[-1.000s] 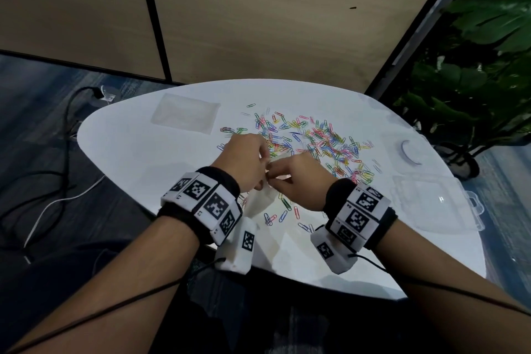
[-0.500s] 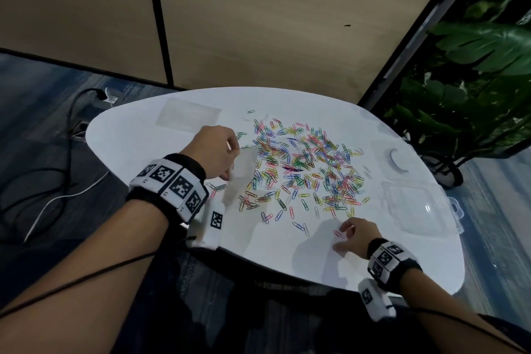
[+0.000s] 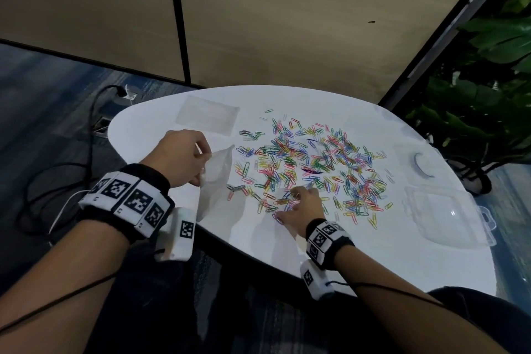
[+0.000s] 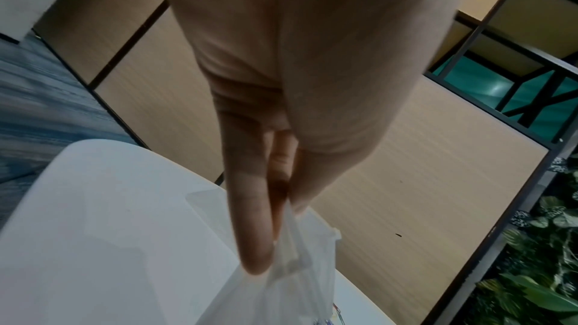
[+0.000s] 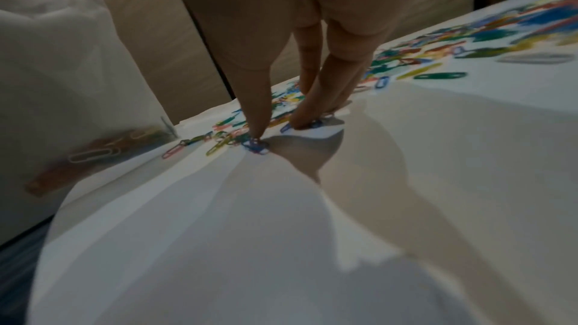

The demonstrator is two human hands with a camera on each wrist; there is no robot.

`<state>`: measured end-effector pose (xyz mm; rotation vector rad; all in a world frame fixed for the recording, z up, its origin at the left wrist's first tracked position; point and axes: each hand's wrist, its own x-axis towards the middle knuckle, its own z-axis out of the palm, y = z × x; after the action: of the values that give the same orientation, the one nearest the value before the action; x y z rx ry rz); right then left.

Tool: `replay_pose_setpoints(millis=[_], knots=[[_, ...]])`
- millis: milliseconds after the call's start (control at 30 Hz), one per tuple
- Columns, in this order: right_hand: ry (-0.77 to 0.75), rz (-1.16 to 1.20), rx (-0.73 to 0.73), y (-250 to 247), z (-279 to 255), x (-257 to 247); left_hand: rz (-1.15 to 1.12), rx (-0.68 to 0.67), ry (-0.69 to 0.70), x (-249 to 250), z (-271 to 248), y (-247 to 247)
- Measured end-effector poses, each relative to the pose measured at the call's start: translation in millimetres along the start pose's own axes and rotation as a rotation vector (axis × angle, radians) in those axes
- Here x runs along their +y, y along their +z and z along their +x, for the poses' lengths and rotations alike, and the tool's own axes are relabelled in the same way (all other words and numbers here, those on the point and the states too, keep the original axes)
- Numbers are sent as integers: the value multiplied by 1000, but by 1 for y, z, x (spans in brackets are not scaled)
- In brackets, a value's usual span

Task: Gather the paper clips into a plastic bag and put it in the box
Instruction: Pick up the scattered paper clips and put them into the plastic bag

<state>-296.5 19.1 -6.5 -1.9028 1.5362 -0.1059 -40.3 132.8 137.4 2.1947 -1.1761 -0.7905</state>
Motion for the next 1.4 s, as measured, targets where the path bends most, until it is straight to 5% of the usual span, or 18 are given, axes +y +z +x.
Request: replay_pose_setpoints(millis=[133, 367, 533, 800, 933, 1100, 1200, 1400], knots=[[-120, -244, -73, 6, 8, -5, 0, 14, 2, -8, -1, -8], [-322, -470, 44, 7, 21, -12, 13, 16, 27, -10, -1, -8], [-214, -430, 43, -11, 32, -16, 23, -2, 29, -7, 0, -2], [32, 159, 97, -57, 41, -21, 33, -23, 36, 3, 7, 10], [-26, 842, -59, -72, 22, -67, 8, -18, 38, 11, 11, 16], [-157, 1135, -296, -59, -13, -126, -53, 19, 33, 15, 12, 22], [-193, 1074, -293, -39, -22, -138, -81, 38, 46, 15, 10, 24], [-306, 509, -24, -7, -21, -139, -78, 23, 44, 17, 6, 27]])
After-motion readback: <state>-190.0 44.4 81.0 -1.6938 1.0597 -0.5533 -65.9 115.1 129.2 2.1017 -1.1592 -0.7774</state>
